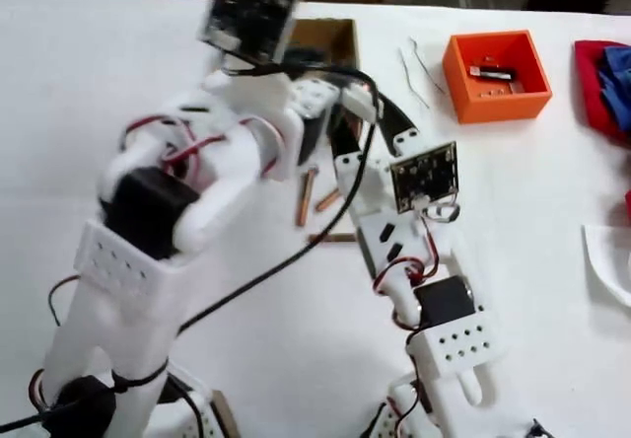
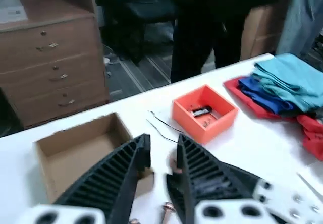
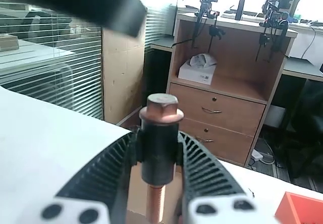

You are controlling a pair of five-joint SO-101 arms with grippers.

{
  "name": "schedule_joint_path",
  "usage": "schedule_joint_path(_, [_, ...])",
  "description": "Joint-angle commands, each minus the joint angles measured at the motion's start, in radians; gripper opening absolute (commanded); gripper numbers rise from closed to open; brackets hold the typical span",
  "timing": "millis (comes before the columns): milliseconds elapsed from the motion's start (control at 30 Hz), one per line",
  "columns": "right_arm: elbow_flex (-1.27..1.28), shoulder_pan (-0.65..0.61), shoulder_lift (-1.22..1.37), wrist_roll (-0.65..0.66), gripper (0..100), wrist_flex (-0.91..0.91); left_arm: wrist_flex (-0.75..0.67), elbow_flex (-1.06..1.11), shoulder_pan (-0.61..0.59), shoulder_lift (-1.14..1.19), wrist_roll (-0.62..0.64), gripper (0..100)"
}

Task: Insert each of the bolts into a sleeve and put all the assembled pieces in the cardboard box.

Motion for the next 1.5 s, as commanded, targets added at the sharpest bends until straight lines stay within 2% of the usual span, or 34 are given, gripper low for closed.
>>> schedule_joint_path(0, [-0.02,0.038,-0.033,0.0,2.3,0.064,0.003,-0.042,-0.164,-0.015,-0.005,8])
schedule_joint_path(100, [-0.087,0.093,-0.033,0.0,2.3,0.205,0.034,-0.042,-0.348,-0.015,-0.005,3])
schedule_joint_path(200, [-0.189,0.13,-0.022,-0.043,2.3,0.341,0.166,-0.041,-0.489,-0.008,-0.005,3])
schedule_joint_path(300, [-0.276,0.13,0.002,-0.114,2.3,0.438,0.288,0.031,-0.583,-0.008,-0.006,3])
schedule_joint_path(400, [-0.42,0.114,0.122,-0.112,2.3,0.484,0.293,0.196,-0.652,-0.008,-0.006,3])
schedule_joint_path(533, [-0.726,0.108,0.427,-0.115,2.3,0.599,0.135,0.484,-0.732,-0.008,-0.008,3])
schedule_joint_path(633, [-1.017,0.104,0.719,-0.121,2.3,0.725,-0.046,0.708,-0.756,-0.014,-0.015,3])
schedule_joint_path(833, [-1.668,0.091,1.28,-0.161,2.3,0.932,-0.433,1.078,-0.756,-0.011,-0.112,3])
schedule_joint_path(967, [-2.108,0.094,1.621,-0.172,2.3,1.033,-0.6,1.228,-0.756,-0.011,-0.13,3])
schedule_joint_path(1100, [-2.438,0.091,1.893,-0.175,2.3,1.072,-0.684,1.288,-0.756,-0.008,-0.126,3])
schedule_joint_path(1233, [-2.526,0.068,2.064,-0.176,2.3,1.066,-0.73,1.319,-0.756,-0.006,-0.121,3])
schedule_joint_path(1467, [-2.526,0.07,2.167,-0.17,2.3,0.98,-0.793,1.368,-0.752,-0.006,-0.121,3])
